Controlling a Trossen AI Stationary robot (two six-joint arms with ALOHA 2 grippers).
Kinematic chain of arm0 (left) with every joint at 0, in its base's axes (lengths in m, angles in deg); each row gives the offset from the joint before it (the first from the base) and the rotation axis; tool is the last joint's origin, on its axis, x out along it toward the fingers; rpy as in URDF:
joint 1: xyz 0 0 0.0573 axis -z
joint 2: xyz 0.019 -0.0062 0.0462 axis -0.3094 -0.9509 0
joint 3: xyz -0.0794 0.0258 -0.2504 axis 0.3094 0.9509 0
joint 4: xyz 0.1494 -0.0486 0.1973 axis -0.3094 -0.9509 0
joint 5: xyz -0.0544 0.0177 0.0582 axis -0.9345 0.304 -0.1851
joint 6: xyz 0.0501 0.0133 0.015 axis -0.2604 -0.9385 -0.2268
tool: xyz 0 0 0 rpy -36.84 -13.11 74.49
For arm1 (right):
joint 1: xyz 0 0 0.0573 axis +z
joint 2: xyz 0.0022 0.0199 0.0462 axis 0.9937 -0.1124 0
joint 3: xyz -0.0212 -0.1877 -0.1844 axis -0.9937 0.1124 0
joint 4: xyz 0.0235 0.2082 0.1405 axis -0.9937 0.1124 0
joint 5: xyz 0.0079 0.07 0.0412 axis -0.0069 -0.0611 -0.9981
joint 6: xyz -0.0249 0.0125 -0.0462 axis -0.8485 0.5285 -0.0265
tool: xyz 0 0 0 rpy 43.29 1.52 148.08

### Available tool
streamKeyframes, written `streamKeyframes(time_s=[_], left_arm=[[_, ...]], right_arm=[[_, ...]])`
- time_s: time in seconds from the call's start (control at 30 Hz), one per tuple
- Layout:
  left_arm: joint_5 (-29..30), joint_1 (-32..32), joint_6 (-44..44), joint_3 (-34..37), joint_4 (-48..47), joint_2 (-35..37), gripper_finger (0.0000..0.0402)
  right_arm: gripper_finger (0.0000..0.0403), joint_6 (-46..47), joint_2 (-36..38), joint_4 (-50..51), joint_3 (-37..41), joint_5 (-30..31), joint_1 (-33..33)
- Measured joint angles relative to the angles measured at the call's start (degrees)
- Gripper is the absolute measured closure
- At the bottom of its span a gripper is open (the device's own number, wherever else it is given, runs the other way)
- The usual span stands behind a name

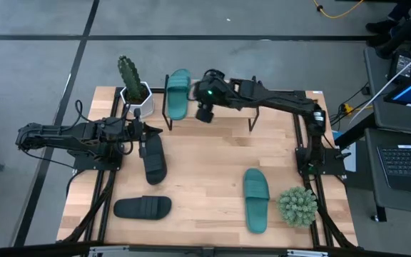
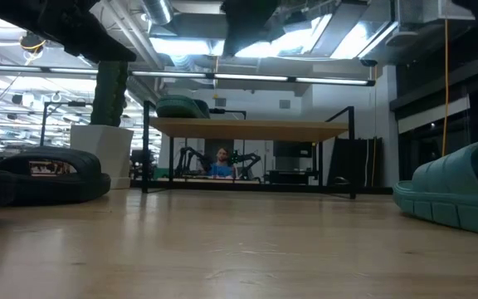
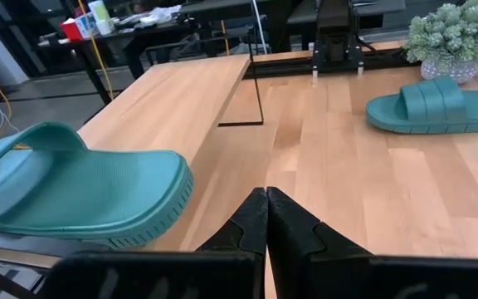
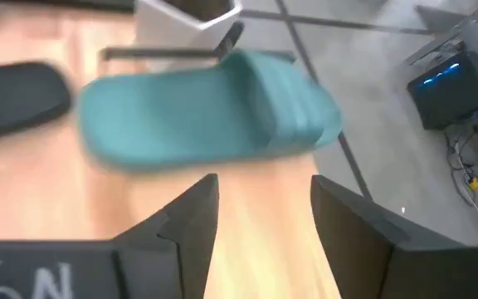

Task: Pick and place slides into the shelf
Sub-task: Put the green slipper on the shelf

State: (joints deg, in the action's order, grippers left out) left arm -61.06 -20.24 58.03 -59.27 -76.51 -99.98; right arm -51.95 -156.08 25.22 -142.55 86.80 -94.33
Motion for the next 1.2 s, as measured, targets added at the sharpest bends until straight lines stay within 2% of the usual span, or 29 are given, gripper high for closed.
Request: streamKeyframes(time_s=[0.23,0.43,0.53,0.7,0.8,1.0,1.13,1.2], left_arm=[[-0.02,0.01,0.02,0.0,0.05,0.0,0.0401],[-0.02,0.02,0.05,0.0,0.06,0.0,0.0401],[-0.02,0.02,0.07,0.0,0.06,0.0,0.0401],[-0.02,0.02,0.13,0.0,0.06,0.0,0.0401],[-0.02,0.01,0.13,0.0,0.08,0.0,0.0401],[-0.02,0.0,0.02,0.0,0.09,0.0,0.0401],[-0.02,0.0,0.02,0.0,0.09,0.0,0.0401],[-0.02,0.02,0.02,0.0,0.09,0.0,0.0401]], right_arm=[[0.0251,5.78,4.96,13.39,0.05,0.02,5.55],[0.0261,9.77,7.7,13.5,6.84,0.02,11.24],[0.0262,13.14,10.28,9.68,14.28,0.05,13.75],[0.0262,14.82,16.35,-2.93,30.14,0.07,17.43],[0.0262,17.39,21.09,-7.02,36.67,0.07,19.48],[0.0262,24.1,28.32,-8.54,42.81,0.79,24.08],[0.0262,25.55,29.23,-8.07,43.58,0.93,28.11],[0.0262,27.39,29.17,-6.74,43.57,2.96,30.12]])
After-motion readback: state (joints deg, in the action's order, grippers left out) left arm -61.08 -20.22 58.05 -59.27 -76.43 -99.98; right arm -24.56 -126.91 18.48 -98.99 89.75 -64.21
